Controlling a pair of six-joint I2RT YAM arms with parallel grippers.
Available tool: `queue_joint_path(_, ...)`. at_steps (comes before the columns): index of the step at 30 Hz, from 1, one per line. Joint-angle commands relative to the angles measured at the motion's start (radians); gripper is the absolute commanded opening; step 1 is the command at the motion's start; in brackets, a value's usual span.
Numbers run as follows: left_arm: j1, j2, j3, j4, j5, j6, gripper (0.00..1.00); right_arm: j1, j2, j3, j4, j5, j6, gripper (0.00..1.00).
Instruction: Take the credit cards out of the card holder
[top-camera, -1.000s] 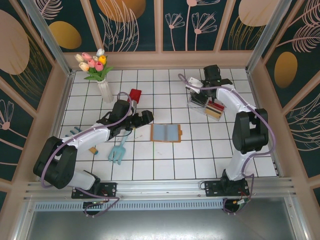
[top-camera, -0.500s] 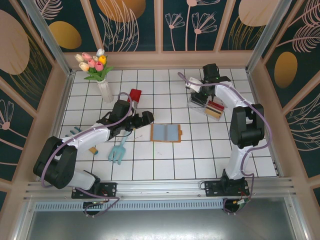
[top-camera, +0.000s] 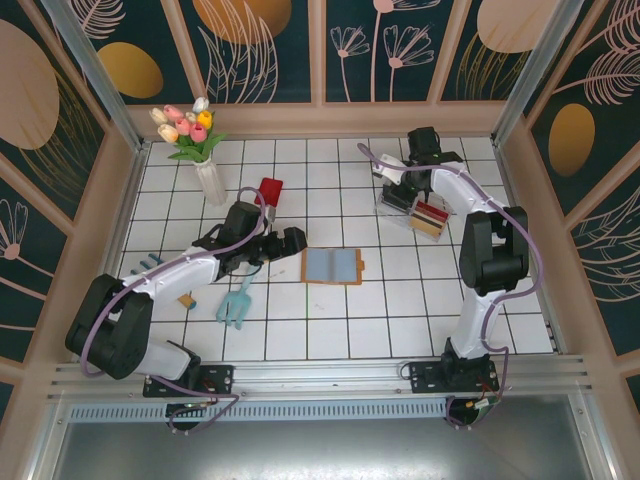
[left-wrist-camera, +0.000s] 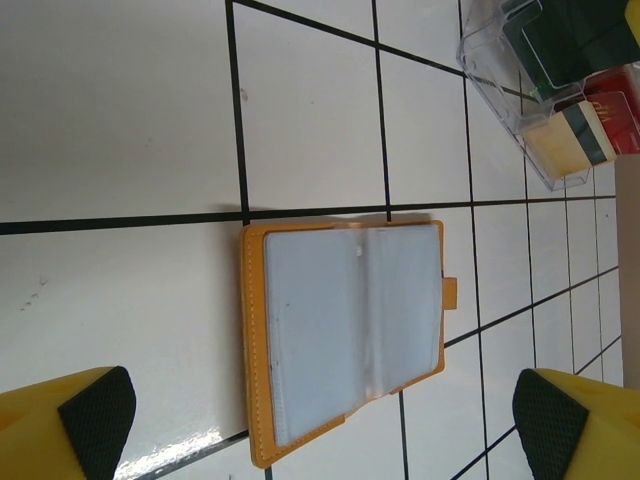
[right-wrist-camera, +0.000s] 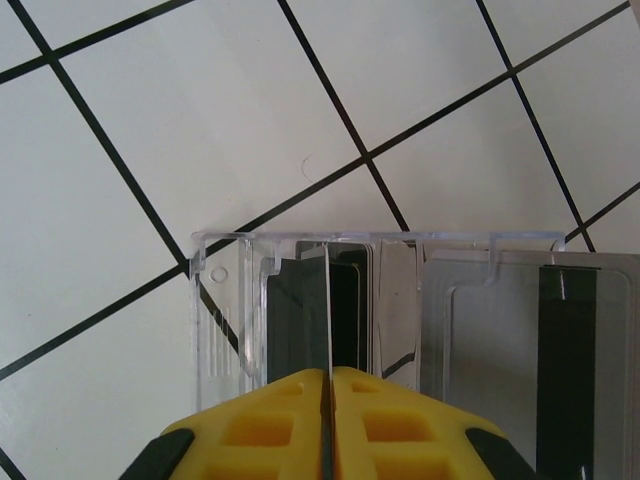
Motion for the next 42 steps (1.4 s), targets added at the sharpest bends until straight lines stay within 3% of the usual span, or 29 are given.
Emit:
queue_joint_path(1,0.005,-0.029,0.015,-0.017,0.019,0.027,0.98,-0.008,0.025,0.019,0.004,-0.005,0.004,0.17)
queue_joint_path(8,0.005,-0.041,0.005,-0.009,0.022,0.026,0.98,-0.009,0.026,0.024,0.010,-0.015,0.022,0.18)
queue_joint_path(15,0.005,-0.047,-0.006,0.004,0.022,0.015,0.99,-0.008,-0.061,0.040,0.014,-0.122,0.080,0.21)
queue_joint_path(19,0.004,-0.043,-0.012,0.016,0.008,0.010,0.97,-0.007,-0.145,0.014,0.131,-0.134,0.288,0.26)
queue_joint_path(23,0.001,-0.021,-0.002,0.023,0.022,-0.005,0.88,-0.005,-0.224,-0.040,0.204,-0.157,0.499,0.34)
queue_joint_path(28,-0.029,0.014,0.007,0.033,0.022,-0.031,0.73,0.000,-0.410,-0.270,0.437,-0.154,0.864,0.42)
queue_joint_path(33,-0.070,0.074,0.030,0.043,0.006,-0.057,0.68,0.018,-0.599,-0.497,0.569,-0.164,1.133,0.54)
queue_joint_path(38,-0.106,0.143,0.067,0.049,0.002,-0.065,0.62,0.030,-0.706,-0.589,0.476,-0.097,1.334,0.61)
queue_joint_path(42,-0.115,0.181,0.091,0.042,-0.023,-0.072,0.56,0.044,-0.704,-0.641,0.378,-0.147,1.441,0.60)
